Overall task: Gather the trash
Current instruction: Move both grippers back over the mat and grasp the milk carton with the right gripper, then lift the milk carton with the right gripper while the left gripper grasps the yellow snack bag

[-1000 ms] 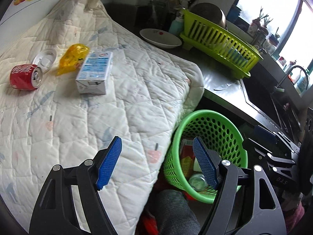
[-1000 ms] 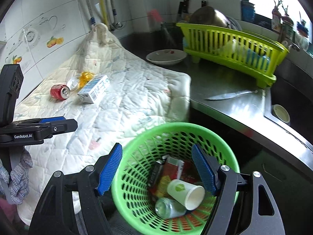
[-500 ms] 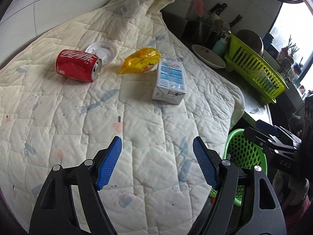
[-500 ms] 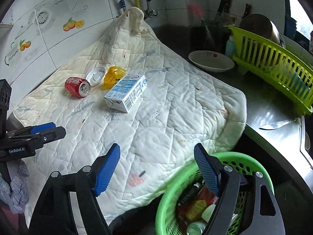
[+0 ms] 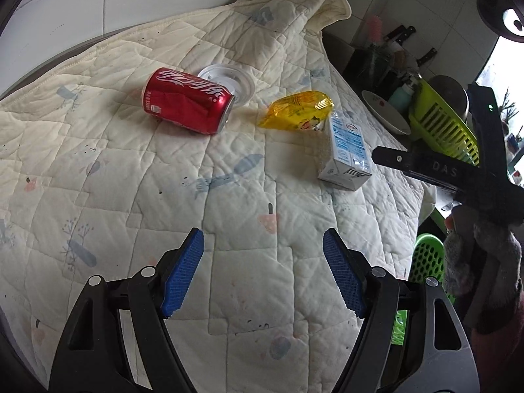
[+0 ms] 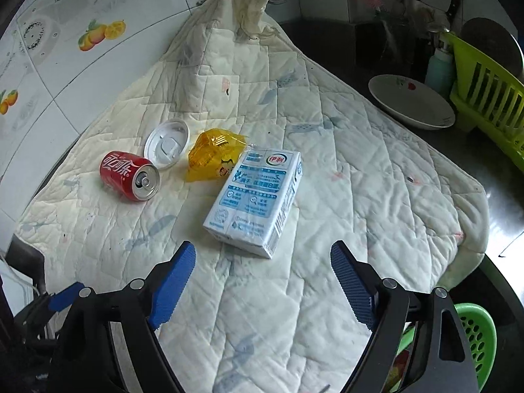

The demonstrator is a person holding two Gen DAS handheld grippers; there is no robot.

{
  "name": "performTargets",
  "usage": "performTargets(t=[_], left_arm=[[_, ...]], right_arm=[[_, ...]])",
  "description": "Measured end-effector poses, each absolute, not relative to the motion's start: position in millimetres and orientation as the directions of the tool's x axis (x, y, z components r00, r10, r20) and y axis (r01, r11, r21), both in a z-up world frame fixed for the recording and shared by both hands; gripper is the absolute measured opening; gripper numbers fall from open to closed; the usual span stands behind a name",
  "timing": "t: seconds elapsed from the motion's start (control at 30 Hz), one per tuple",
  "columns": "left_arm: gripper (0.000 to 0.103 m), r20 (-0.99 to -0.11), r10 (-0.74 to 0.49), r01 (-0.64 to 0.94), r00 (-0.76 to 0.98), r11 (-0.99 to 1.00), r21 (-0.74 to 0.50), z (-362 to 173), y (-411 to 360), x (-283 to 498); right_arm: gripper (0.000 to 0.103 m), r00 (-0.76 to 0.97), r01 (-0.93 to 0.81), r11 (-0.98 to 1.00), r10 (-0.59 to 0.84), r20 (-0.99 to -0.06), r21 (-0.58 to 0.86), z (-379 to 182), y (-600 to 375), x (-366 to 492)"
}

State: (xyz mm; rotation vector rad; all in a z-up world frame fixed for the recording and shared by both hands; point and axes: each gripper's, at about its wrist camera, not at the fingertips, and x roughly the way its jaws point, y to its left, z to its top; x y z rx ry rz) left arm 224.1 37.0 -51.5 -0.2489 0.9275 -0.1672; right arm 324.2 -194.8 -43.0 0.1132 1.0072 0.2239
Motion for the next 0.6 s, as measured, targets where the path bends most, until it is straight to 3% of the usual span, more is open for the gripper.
performTargets(t=[0.6], left_arm=[[0.074, -0.770, -0.244, 0.002, 0.590, 0.954, -0.300, -62.1, 64.0, 237.5]], right_arm=[[0.082, 0.397, 0.033, 0.980, 0.165, -0.903, 0.194, -91.0, -168.0, 408.3]])
